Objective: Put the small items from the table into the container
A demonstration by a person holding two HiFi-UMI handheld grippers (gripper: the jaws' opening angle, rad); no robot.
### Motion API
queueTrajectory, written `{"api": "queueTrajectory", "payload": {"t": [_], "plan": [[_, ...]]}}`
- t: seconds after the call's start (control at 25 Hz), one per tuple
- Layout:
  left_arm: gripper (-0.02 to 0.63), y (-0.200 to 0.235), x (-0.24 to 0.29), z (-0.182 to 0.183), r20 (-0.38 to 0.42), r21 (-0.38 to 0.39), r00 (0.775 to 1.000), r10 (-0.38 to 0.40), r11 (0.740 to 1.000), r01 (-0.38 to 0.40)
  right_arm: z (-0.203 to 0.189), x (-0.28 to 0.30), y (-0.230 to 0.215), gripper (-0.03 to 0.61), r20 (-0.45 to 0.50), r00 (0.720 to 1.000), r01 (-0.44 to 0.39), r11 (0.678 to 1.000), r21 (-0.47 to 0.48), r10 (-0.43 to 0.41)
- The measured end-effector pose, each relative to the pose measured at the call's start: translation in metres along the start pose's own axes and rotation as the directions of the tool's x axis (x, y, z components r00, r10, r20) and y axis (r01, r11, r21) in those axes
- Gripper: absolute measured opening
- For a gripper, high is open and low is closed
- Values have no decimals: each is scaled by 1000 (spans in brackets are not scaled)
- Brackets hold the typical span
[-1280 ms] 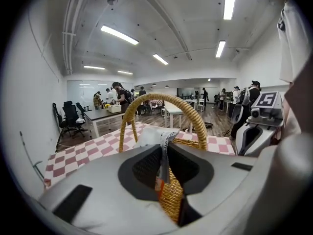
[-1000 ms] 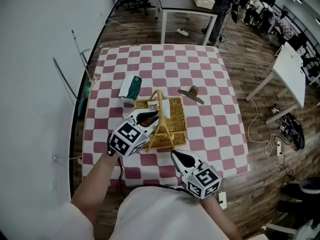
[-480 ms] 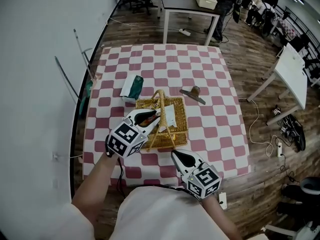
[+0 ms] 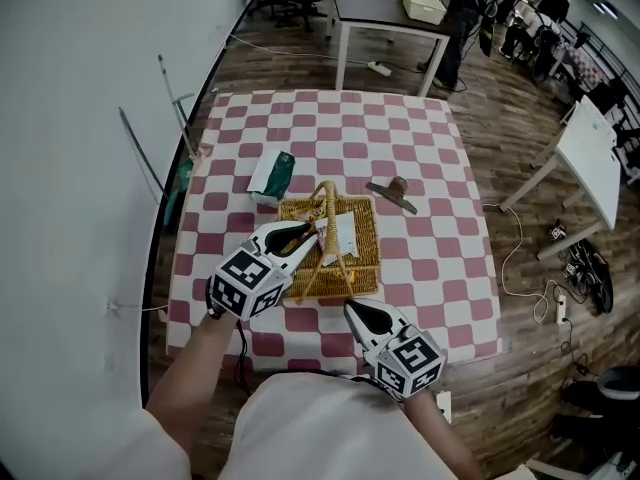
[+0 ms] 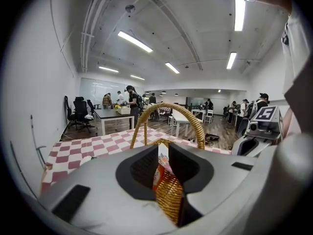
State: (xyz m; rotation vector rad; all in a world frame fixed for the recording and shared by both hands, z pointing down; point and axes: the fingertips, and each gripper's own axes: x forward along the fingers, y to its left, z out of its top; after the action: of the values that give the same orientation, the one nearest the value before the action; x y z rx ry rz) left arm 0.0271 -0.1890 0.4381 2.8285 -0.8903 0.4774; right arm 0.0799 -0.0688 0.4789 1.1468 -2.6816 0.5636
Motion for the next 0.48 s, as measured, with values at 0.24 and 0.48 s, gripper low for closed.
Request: {"api": "queueTrajectory", "payload": {"t": [0.24,0.48], "plan": [[29,3,-17,0,26,-24,998,65,998,-65,3,4,3,8,2,1000,-31,999,-10,31],[2,-1,-37,0,57,-53,993,108,993,-105,7,8,8,8,1,998,-70,997,-21,70]]}}
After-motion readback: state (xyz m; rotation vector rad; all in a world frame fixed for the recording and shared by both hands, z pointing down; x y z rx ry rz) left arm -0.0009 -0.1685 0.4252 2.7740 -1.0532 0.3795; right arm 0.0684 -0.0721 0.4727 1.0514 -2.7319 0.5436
